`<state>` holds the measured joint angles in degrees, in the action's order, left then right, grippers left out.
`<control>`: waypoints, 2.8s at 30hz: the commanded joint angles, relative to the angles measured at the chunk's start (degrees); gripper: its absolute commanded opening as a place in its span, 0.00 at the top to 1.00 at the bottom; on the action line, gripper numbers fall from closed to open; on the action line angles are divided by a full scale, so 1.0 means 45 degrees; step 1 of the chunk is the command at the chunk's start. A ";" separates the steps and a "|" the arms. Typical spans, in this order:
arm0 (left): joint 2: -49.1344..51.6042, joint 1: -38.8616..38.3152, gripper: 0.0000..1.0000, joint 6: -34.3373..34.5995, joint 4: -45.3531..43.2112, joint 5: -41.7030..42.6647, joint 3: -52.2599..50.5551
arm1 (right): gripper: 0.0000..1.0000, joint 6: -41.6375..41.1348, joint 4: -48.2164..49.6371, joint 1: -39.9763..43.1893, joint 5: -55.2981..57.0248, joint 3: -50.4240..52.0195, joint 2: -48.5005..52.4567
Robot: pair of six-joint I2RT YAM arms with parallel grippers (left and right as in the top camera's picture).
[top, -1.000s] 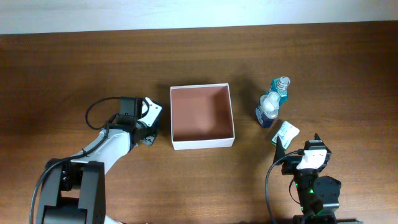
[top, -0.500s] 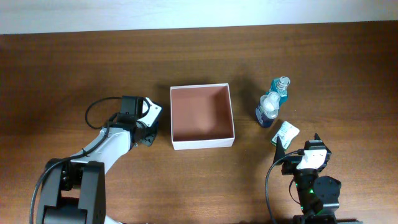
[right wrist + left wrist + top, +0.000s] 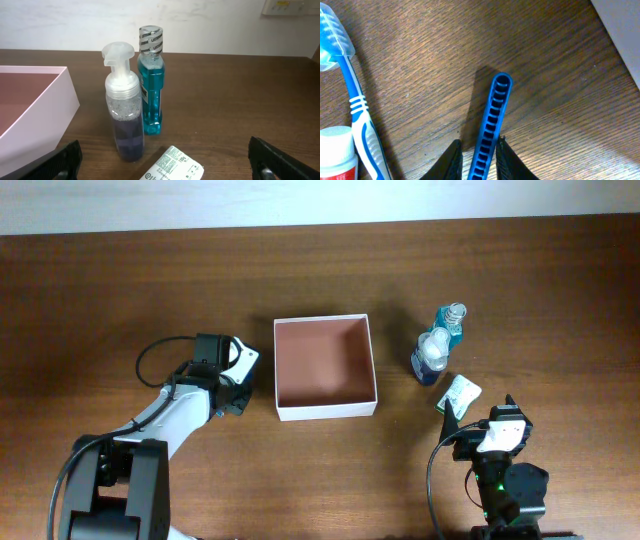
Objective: Pack container
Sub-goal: 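Lower the left gripper and close it on the blue razor, then lift the razor with the left gripper and carry it over the box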
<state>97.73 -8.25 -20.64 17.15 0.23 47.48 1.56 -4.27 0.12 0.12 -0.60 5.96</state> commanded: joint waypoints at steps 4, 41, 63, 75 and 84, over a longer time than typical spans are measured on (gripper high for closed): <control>0.0505 0.0034 0.79 -0.0248 0.0554 -0.0209 -0.0374 | 0.02 0.0029 -0.0092 -0.0010 0.0117 0.0063 -0.0005; 0.0321 0.0034 0.99 0.1005 0.1282 0.0753 0.0636 | 0.02 0.0029 -0.0092 -0.0010 0.0117 0.0063 -0.0005; -0.5464 -0.0729 0.99 0.8136 0.3060 0.0816 0.3512 | 0.02 0.0029 -0.0092 -0.0010 0.0117 0.0063 -0.0005; -0.4488 -0.3750 0.99 1.0307 0.2089 0.0185 0.3512 | 0.02 0.0029 -0.0092 -0.0010 0.0117 0.0063 -0.0005; -0.2312 -0.4881 0.99 1.0302 0.1821 -0.0452 0.3691 | 0.02 0.0029 -0.0092 -0.0010 0.0117 0.0063 -0.0005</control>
<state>85.14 -29.47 24.73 25.47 0.25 62.50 1.61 -4.27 0.12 0.12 -0.60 5.96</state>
